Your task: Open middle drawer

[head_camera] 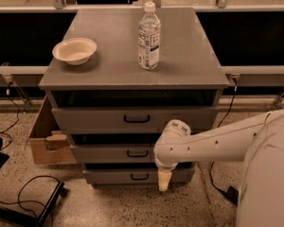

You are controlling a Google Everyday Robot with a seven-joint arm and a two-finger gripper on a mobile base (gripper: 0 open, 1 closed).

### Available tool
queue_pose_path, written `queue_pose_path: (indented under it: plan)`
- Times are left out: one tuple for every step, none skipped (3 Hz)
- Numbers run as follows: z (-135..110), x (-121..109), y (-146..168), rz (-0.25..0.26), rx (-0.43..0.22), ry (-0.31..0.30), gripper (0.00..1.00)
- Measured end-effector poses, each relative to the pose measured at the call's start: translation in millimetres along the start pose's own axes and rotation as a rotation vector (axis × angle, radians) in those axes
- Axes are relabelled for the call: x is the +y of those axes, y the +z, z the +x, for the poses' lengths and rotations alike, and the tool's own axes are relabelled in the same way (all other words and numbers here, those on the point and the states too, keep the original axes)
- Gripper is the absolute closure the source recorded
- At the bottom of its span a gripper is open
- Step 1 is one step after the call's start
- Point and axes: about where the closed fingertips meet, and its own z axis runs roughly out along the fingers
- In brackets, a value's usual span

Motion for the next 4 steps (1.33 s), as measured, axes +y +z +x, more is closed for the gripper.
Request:
queue_pose_path:
  plan:
    - [-1, -18, 16, 0.026, 0.015, -0.001, 0.0]
    - [-5, -34, 32, 0.035, 0.036, -0.007, 0.0]
    - [-5, -46, 51, 0.029, 0.049, 0.015, 0.0]
    - [-1, -51, 66, 0.009, 0.048, 0.053, 0.15]
